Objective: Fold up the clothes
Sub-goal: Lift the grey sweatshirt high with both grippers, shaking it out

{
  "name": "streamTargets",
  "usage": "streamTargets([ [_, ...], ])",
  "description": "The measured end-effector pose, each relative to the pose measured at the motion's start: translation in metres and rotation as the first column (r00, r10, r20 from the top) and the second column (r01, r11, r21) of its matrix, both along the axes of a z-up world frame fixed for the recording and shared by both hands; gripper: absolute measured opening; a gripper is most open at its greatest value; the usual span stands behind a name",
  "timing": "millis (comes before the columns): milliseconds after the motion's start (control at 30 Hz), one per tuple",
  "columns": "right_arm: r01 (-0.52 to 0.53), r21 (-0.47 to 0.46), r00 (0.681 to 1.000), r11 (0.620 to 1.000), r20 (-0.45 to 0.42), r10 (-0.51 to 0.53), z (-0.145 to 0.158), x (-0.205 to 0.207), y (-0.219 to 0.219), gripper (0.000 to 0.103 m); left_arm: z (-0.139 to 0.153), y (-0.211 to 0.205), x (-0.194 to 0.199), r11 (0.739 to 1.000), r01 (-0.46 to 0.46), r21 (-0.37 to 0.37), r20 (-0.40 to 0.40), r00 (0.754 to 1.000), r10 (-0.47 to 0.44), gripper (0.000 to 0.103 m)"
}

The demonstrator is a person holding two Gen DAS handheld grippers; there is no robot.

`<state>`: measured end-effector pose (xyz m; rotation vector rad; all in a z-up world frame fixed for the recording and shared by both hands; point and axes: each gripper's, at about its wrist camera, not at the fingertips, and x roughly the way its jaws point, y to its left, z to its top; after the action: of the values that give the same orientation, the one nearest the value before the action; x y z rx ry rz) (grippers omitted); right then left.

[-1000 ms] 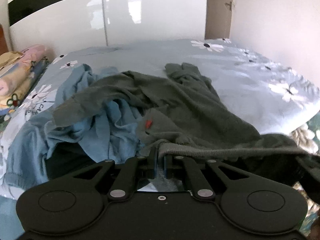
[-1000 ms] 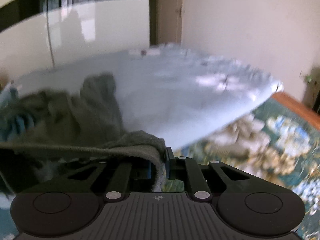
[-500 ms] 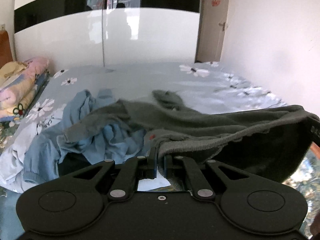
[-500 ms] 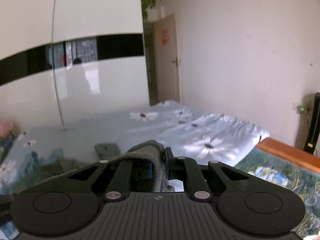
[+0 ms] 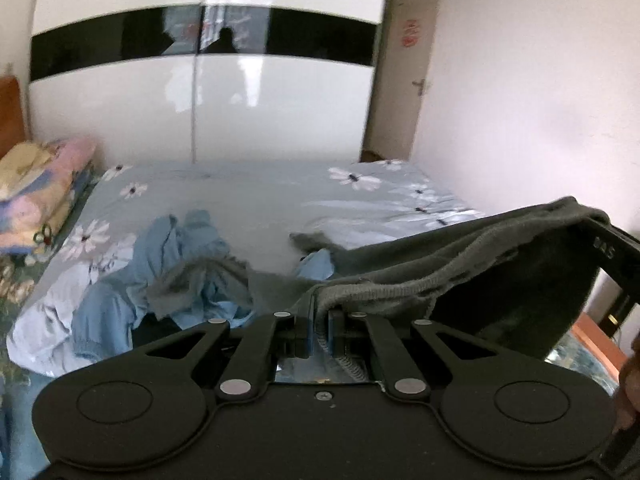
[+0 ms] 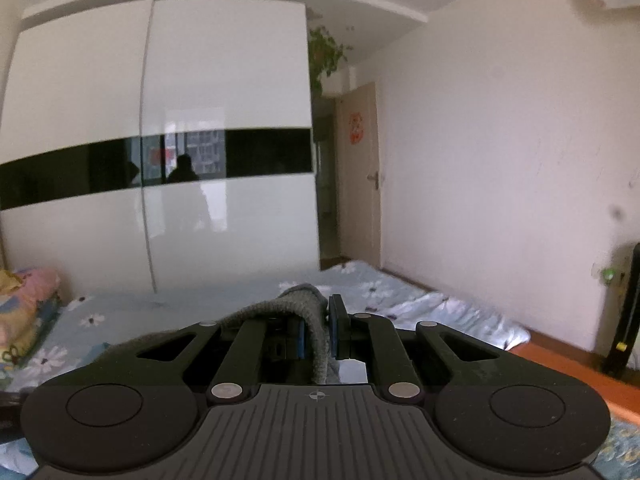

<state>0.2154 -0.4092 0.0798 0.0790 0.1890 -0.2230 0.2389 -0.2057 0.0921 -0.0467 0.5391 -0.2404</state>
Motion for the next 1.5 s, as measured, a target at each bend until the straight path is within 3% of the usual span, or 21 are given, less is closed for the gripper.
streamTargets([
  [200,0.081,-0.033,0.996,0.996,0.044,-0.079,0.037,-0.057,-0.011,0.009,0.026,-0.013,-0.053,0.982,0.18,-0.066,0.008,0.984,-0.179,0.005],
  [400,0.206,-0.099,0.971,0.974,0.145,-0.191,0.091,-0.099,-0.036,0.009,0.057,-0.04,-0.095,0.908,0.383,-0.17,0.069,0.924,-0.376,0.007],
  [500,0.224,-0.17,0.956,0.96,0.227,-0.183,0.121,-0.111,-0.032,0.008,0.07,-0.041,-0.106,0.875,0.432,-0.219,0.107,0.902,-0.418,0.008],
  [600,0.201,-0.242,0.957,0.949,0.256,-0.137,0.135,-0.107,-0.019,0.009,0.07,-0.033,-0.107,0.869,0.425,-0.252,0.106,0.905,-0.412,0.008],
  [700,0.135,-0.255,0.977,0.957,0.196,-0.086,0.124,-0.086,-0.005,0.009,0.051,-0.018,-0.098,0.897,0.363,-0.253,0.042,0.93,-0.365,0.008],
  [833,0.04,-0.211,0.998,0.977,0.052,-0.03,0.085,-0.054,0.013,0.009,0.01,0.016,-0.084,0.949,0.233,-0.214,-0.076,0.964,-0.254,0.008],
  [900,-0.006,-0.176,1.0,0.984,-0.026,0.002,0.062,-0.038,0.024,0.008,-0.018,0.041,-0.077,0.97,0.144,-0.197,-0.156,0.972,-0.176,0.008],
  [1000,-0.074,-0.128,0.989,0.989,-0.136,0.056,0.025,-0.015,0.044,0.008,-0.06,0.072,-0.067,0.986,0.02,-0.164,-0.255,0.965,-0.062,0.007],
  [1133,-0.157,-0.06,0.96,0.986,-0.242,0.138,-0.01,0.014,0.076,0.008,-0.109,0.113,-0.062,0.981,-0.129,-0.148,-0.388,0.92,0.062,0.006],
  [1267,-0.26,-0.048,0.924,0.964,-0.303,0.234,-0.031,0.033,0.113,0.008,-0.135,0.154,-0.066,0.965,-0.216,-0.15,-0.433,0.892,0.132,0.006],
  [1400,-0.347,-0.038,0.887,0.937,-0.339,0.314,-0.043,0.033,0.147,0.009,-0.142,0.177,-0.057,0.946,-0.264,-0.187,-0.446,0.881,0.157,0.008],
  [1467,-0.38,-0.036,0.87,0.924,-0.352,0.344,-0.045,0.024,0.166,0.009,-0.142,0.184,-0.051,0.943,-0.261,-0.206,-0.433,0.889,0.151,0.013],
  [1500,-0.396,-0.04,0.863,0.917,-0.357,0.357,-0.046,0.023,0.171,0.009,-0.143,0.186,-0.046,0.944,-0.25,-0.217,-0.422,0.896,0.14,0.021],
])
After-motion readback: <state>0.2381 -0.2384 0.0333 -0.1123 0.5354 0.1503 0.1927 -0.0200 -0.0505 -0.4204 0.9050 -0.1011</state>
